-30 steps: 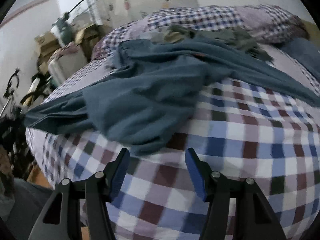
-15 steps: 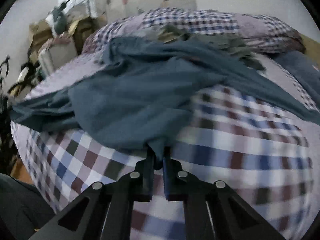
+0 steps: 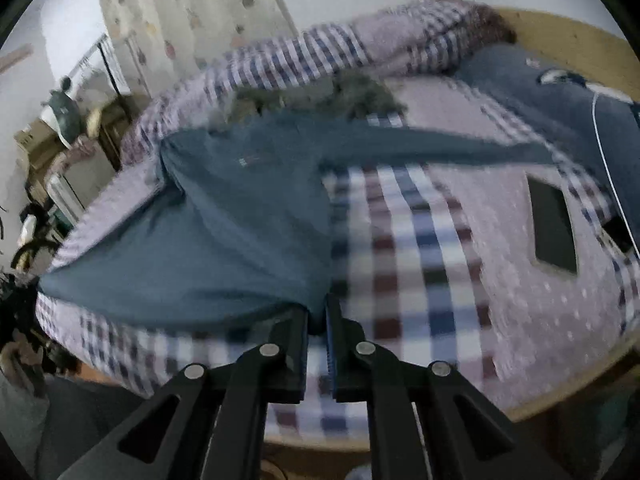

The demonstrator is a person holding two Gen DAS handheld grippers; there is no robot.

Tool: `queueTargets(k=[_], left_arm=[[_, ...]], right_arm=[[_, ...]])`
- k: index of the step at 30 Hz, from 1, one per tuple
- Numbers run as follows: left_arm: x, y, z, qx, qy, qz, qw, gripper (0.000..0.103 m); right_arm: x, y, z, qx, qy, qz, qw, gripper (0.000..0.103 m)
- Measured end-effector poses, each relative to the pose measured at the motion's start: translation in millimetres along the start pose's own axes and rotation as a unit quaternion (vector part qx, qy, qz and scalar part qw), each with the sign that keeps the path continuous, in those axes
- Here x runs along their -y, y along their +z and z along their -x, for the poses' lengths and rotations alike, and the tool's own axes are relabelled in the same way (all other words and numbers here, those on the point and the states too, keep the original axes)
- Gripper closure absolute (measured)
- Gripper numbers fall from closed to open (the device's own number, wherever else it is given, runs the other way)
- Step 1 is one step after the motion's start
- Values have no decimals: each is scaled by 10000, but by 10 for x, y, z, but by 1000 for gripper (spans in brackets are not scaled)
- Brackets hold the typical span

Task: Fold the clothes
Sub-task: 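Grasp the shirt edge with the right tool while the left tool holds its part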

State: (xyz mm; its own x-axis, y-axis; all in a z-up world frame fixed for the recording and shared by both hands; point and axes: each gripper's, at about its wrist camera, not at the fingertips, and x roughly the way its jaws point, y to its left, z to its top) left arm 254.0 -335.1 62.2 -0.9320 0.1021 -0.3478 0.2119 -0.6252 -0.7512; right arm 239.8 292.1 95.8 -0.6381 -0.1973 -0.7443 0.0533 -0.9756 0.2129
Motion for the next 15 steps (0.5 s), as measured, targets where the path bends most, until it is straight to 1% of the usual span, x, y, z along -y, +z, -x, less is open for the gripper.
queueTargets(k=[1,2,3,6,7,8,9,10,11,15], left_arm=[[-3,-5,-1,-4,19,-8,10000,100],[-9,-9,-2,-13,37,-7,10000,100],[-14,-13,-1,-17,62,-13,10000,100],[-64,-5,9,1,164,2,9999,100],[-82,-1,12,9,199,9,9998,100],[-108,5,14,13,227,33,9997,100],[-144,12,14,10,252,78,9997,100],[-181,15,14,6,290,127,9995,100],[-209,15,11,-2,320,168,9993,100],[-267,8,-6,-48,364,260,9990,100]], right_arm=[[25,-23,-22,-95,-110,2,9999,95],[59,-42,-41,-174,-218,-15,9996,93],[123,-52,-46,-192,-285,-107,9994,93],[306,-76,-24,-189,-190,-480,9985,91],[363,-92,-43,-206,-170,-584,9979,87],[412,-116,-56,-246,-118,-679,9973,79],[454,-138,-92,-322,-17,-799,9963,74],[470,-168,-133,-390,99,-894,9952,67],[486,-201,-180,-467,230,-991,9937,64],[475,-361,-437,-762,735,-1167,9875,64]])
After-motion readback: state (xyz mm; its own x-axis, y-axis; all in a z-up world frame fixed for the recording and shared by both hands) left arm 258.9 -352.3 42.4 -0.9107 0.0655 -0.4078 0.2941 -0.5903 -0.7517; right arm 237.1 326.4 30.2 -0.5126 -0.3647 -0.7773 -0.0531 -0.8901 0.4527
